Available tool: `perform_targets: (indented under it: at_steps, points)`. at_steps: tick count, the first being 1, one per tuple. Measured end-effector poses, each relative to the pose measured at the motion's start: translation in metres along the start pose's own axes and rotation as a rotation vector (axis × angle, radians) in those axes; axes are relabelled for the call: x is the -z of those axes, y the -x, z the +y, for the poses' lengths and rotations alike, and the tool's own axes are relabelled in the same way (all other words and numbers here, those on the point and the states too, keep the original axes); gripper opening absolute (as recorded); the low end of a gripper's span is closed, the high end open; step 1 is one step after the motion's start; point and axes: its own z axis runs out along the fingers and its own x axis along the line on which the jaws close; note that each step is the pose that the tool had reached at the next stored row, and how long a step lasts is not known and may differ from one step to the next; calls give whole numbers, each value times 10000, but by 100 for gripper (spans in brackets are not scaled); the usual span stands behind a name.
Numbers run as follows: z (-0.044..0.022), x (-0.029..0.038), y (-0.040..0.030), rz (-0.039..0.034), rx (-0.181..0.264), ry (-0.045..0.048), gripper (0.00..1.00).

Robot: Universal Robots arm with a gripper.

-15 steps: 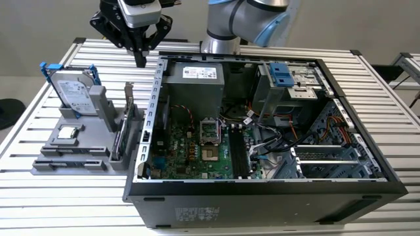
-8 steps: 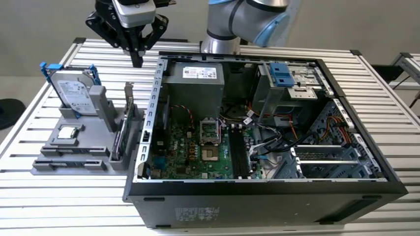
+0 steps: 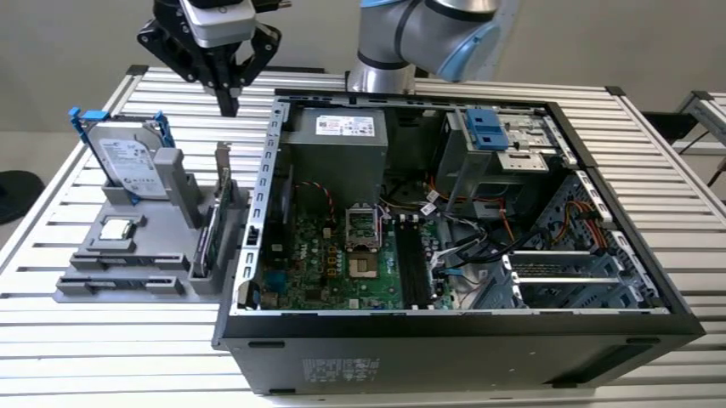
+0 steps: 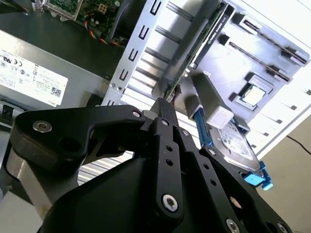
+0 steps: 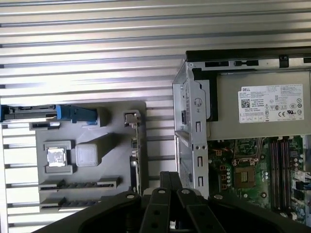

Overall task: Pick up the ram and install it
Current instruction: 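Reach for the ram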

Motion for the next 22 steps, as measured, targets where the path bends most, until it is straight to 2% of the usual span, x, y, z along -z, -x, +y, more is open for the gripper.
perform_targets:
  at_steps: [9,22]
  points:
    - [-5,1,-71,0,0,0,0]
    - [-7,2,-100,0,-1,0,0]
